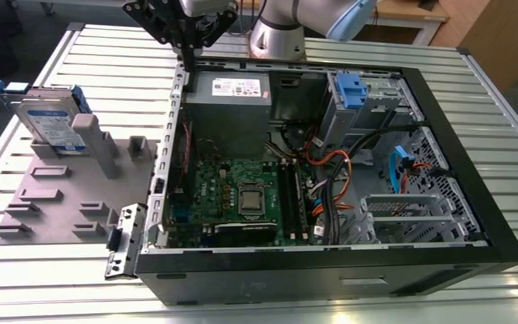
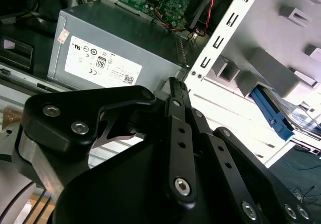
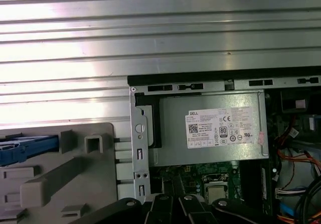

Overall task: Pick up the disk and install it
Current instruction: 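Reach for the disk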

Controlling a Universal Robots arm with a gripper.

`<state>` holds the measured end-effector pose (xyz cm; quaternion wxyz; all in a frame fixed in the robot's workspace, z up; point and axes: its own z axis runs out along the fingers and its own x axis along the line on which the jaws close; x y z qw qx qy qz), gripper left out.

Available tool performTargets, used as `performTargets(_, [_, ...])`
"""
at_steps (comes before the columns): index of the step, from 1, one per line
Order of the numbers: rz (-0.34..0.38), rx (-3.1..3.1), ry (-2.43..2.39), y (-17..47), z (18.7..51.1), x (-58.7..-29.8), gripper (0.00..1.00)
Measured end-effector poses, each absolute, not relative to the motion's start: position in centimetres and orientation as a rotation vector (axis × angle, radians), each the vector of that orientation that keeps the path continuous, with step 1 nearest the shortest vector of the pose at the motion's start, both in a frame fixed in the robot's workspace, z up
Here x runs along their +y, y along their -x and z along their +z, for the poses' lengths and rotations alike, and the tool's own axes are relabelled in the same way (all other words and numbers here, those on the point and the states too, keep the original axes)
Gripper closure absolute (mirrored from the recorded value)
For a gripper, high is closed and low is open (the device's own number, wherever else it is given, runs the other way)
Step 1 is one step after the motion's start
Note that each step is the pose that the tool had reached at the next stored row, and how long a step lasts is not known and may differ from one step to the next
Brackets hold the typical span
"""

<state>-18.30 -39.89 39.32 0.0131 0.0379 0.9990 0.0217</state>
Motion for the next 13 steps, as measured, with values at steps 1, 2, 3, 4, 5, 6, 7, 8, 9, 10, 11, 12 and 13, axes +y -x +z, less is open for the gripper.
performTargets(1, [0.068,3.112,-0.118,18.3,39.3,-39.9,0.89])
performTargets(2, [0.068,3.112,-0.118,18.3,39.3,-39.9,0.89])
performTargets(3, [0.068,3.112,-0.118,18.3,39.3,-39.9,0.89])
performTargets(4, [0.068,3.112,-0.118,18.3,39.3,-39.9,0.89])
performTargets(5, [0.068,3.112,-0.118,18.4,39.3,-39.9,0.89])
performTargets(6, [0.068,3.112,-0.118,18.5,39.3,-39.9,0.89])
performTargets(7, [0.068,3.113,-0.118,18.6,39.3,-39.9,0.89])
performTargets(8, [0.068,3.112,-0.118,18.7,39.3,-39.9,0.89])
performTargets(9, [0.068,3.112,-0.118,18.8,39.3,-39.9,0.89])
performTargets(10, [0.068,3.112,-0.118,19.0,39.3,-39.9,0.89])
performTargets(11, [0.068,3.112,-0.118,19.2,39.3,-39.9,0.89])
performTargets(12, [0.068,3.112,-0.118,19.3,39.3,-39.9,0.89])
performTargets(13, [0.068,3.112,-0.118,19.5,39.3,-39.9,0.89])
